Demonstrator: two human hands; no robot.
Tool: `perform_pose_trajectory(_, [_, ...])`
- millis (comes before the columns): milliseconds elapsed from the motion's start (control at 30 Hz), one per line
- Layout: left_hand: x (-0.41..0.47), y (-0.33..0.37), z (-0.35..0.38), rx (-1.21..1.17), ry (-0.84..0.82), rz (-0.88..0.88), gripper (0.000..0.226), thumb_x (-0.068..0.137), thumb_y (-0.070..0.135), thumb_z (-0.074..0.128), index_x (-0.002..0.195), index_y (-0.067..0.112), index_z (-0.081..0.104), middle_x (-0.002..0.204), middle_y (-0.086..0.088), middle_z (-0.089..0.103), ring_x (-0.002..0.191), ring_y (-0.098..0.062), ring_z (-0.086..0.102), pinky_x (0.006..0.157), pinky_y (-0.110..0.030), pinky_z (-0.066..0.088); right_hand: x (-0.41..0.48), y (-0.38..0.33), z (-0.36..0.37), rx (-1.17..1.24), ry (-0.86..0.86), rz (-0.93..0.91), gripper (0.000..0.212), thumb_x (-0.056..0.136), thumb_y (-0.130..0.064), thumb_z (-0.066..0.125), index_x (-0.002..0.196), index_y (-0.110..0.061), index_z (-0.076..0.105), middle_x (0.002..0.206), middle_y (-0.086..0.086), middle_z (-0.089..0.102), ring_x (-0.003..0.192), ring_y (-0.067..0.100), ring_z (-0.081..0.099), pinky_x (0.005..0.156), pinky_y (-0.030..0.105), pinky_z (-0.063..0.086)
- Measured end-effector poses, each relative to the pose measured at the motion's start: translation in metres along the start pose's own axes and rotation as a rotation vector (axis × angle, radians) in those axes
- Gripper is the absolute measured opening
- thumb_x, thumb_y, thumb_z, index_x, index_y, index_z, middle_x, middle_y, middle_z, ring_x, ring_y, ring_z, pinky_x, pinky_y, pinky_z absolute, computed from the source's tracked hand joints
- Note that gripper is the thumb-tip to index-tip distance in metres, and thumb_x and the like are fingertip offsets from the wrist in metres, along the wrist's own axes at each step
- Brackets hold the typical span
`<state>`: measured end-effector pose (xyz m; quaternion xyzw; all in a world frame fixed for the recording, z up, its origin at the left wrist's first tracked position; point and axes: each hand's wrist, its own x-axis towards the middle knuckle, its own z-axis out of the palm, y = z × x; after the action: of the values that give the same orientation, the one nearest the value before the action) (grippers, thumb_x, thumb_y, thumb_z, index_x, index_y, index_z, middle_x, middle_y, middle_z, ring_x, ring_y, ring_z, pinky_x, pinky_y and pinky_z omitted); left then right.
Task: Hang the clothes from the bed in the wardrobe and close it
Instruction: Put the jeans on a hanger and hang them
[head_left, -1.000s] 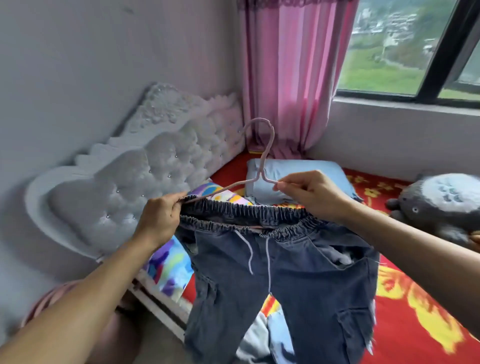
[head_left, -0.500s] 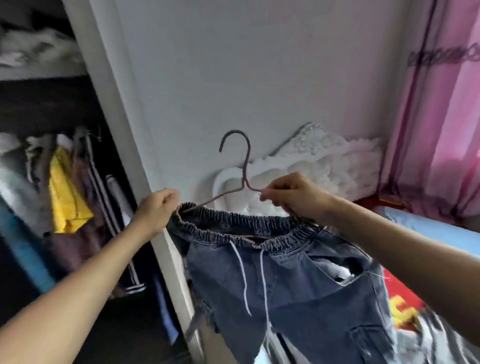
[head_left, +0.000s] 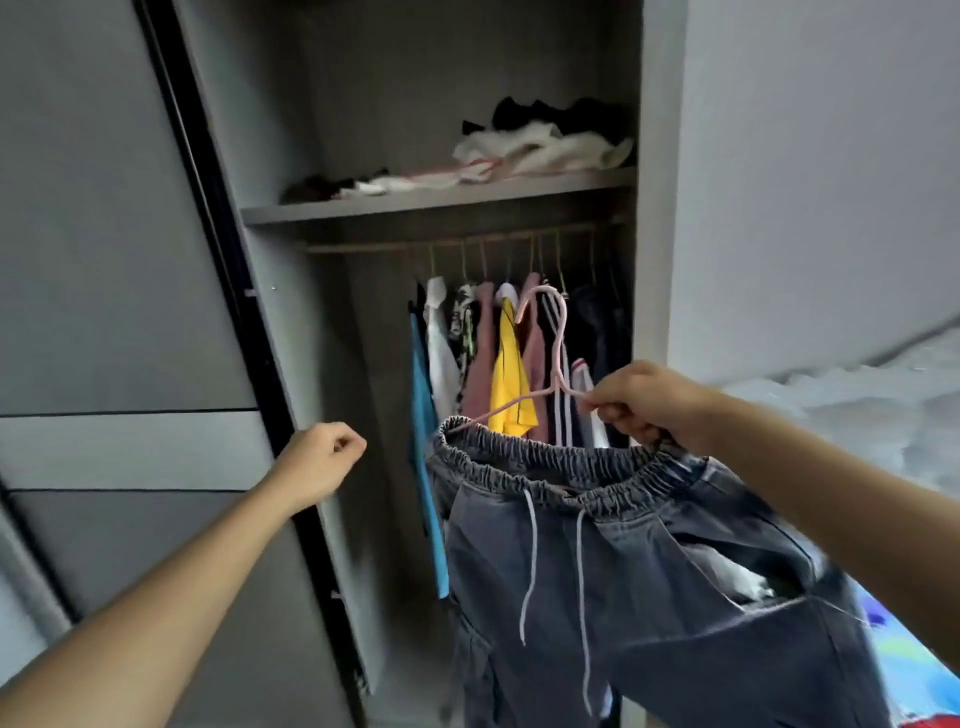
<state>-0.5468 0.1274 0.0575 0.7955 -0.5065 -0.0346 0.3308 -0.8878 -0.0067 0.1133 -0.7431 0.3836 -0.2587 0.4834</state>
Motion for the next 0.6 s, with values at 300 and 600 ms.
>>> perform_pose_trajectory(300, [0.074,-0.078,-0.046,0.077,0.009,0.02,0.02,0.093,0.029,0.056,0.103,0.016,0.068,0.087,0.003,0.066,0.087,-0.021,0.063,0.083,-0.032,0.049,0.137,-0.058,0.105,0.213,0.018,0.097,0.023,0.093,-0.012,0.058,0.071,-0.008,0.057,0.052,-0.003,0.04,0.038,0.007,0.027,0.033,0.018,0.019])
perform_pose_trajectory(600, [0.183,-0.132,-0.049,0.267,0.043,0.04,0.018,0.093,0.032,0.055,0.101,0.021,0.066,0.084,0.003,0.066,0.084,-0.017,0.06,0.076,-0.03,0.049,0.327,-0.093,0.178,0.507,-0.082,0.099,0.03,0.099,-0.003,0.031,0.075,-0.002,0.05,0.055,-0.001,0.035,0.029,0.002,0.028,0.028,0.014,0.02])
